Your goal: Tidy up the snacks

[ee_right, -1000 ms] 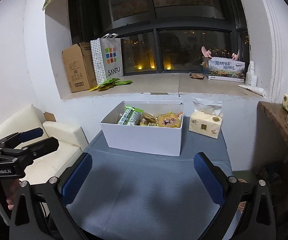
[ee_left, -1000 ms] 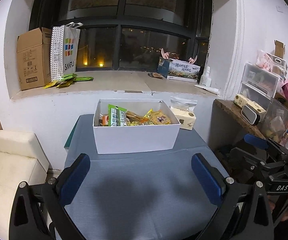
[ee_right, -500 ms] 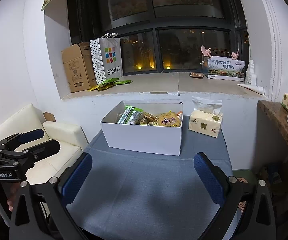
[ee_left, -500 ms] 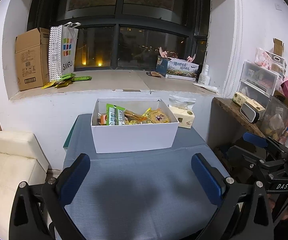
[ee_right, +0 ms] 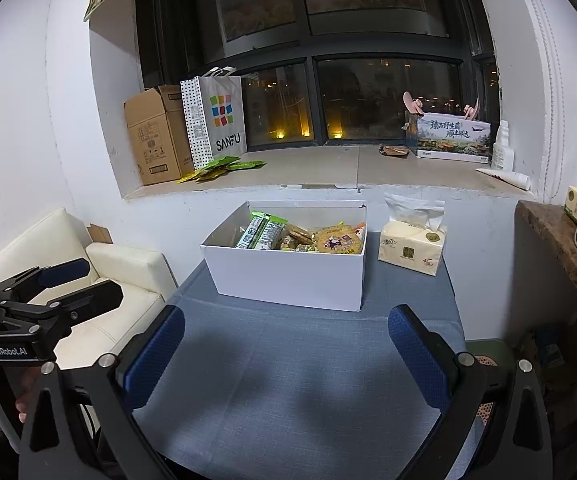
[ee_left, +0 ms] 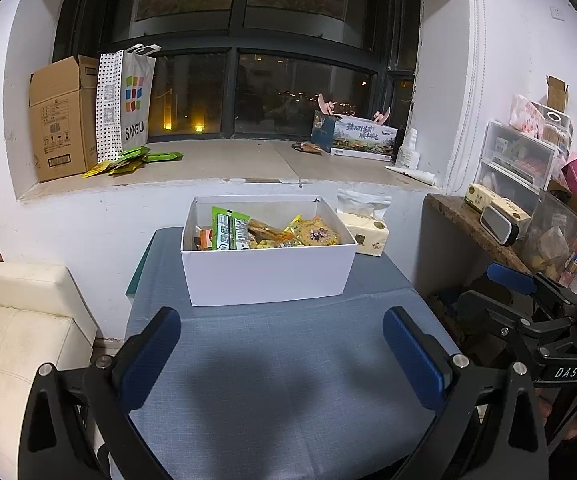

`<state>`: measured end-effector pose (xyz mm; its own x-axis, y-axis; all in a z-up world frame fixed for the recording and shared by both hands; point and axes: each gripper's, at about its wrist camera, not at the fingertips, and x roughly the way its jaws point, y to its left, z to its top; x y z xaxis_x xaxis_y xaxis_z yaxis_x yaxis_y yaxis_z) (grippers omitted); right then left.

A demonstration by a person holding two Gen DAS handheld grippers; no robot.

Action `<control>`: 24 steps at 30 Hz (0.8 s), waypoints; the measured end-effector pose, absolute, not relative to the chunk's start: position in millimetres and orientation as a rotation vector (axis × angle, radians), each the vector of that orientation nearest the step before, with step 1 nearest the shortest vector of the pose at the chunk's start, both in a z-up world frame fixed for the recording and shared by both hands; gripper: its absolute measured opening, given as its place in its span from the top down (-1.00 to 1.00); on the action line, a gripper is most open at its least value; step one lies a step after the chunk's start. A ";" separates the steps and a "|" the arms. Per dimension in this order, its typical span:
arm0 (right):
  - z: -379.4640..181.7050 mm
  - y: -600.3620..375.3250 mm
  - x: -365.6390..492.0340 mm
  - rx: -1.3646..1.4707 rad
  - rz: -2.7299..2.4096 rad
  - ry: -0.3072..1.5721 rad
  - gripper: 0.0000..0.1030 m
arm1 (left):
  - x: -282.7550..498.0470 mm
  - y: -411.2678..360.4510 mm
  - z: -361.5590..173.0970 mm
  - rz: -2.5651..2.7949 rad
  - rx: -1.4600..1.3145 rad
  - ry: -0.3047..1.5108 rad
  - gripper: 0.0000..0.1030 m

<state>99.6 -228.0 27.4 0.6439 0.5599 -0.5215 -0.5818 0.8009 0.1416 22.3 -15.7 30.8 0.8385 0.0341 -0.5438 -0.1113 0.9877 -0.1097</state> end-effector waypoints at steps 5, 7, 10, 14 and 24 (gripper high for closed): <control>27.1 -228.8 99.4 -0.041 0.652 0.580 -1.00 | 21.6 -17.8 30.9 0.073 -0.138 0.574 -1.00; 27.3 -228.5 99.3 -0.040 0.651 0.582 -1.00 | 21.7 -18.2 30.8 0.072 -0.139 0.574 -1.00; 27.4 -228.5 98.9 -0.040 0.652 0.582 -1.00 | 21.6 -17.7 30.7 0.072 -0.139 0.573 -1.00; 27.3 -228.4 98.3 -0.040 0.654 0.584 -1.00 | 21.7 -17.9 30.1 0.074 -0.140 0.574 -1.00; 27.6 -227.3 97.6 -0.042 0.656 0.585 -1.00 | 20.6 -18.3 29.8 0.073 -0.138 0.575 -1.00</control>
